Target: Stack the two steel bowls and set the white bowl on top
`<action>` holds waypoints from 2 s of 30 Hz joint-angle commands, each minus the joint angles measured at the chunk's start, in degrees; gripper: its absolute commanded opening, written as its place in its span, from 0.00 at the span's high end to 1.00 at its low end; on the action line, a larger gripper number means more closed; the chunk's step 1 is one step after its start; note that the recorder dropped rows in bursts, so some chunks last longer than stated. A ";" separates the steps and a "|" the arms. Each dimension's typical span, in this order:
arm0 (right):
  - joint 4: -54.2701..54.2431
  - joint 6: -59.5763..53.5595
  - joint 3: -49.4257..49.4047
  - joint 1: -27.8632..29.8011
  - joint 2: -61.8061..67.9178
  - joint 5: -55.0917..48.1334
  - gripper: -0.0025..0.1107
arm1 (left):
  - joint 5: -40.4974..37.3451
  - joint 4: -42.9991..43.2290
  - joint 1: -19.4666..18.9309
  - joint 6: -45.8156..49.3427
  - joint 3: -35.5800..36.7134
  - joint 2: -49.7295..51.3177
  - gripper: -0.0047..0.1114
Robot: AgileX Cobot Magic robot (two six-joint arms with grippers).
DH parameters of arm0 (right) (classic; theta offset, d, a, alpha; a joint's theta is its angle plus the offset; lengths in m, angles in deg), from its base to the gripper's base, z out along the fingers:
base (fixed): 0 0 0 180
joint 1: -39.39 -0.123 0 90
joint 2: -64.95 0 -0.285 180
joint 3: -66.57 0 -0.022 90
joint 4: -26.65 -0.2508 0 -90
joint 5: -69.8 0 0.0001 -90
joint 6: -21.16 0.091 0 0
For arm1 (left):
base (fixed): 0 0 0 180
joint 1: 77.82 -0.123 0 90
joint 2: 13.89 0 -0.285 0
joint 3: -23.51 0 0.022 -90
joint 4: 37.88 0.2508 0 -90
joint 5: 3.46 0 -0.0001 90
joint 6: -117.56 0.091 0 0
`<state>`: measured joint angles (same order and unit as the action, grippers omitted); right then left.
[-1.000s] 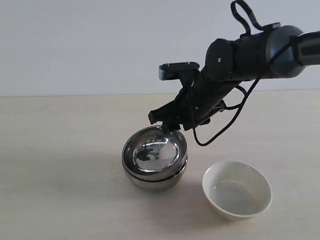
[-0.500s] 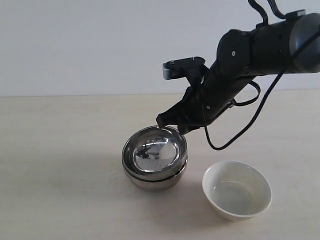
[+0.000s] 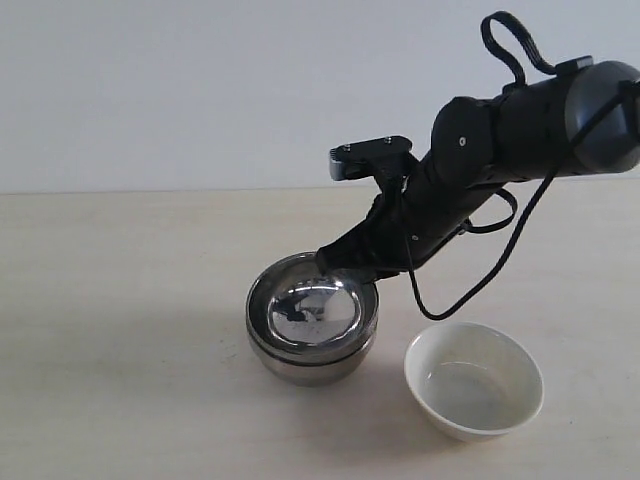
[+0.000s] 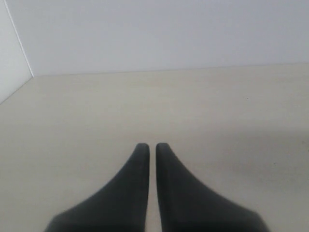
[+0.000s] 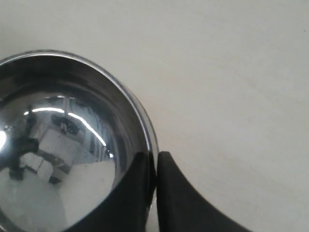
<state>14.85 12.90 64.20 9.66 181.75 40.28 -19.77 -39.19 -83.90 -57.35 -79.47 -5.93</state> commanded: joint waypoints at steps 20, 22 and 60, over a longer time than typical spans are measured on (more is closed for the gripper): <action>-1.61 0.24 0.14 -0.01 -0.34 -2.02 0.97 | -0.03 -0.15 -0.03 -0.65 0.20 -0.17 0.92; -1.60 0.24 0.14 -0.01 -0.34 -1.94 0.92 | -0.03 -0.15 -0.03 -0.65 0.20 -0.17 0.92; -2.11 -2.20 -4.17 -0.01 -1.83 1.94 0.98 | -0.03 -0.15 -0.03 -0.65 0.20 -0.17 0.92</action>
<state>12.81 10.91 60.22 9.66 180.00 42.42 -19.77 -39.19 -83.90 -57.35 -79.47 -5.93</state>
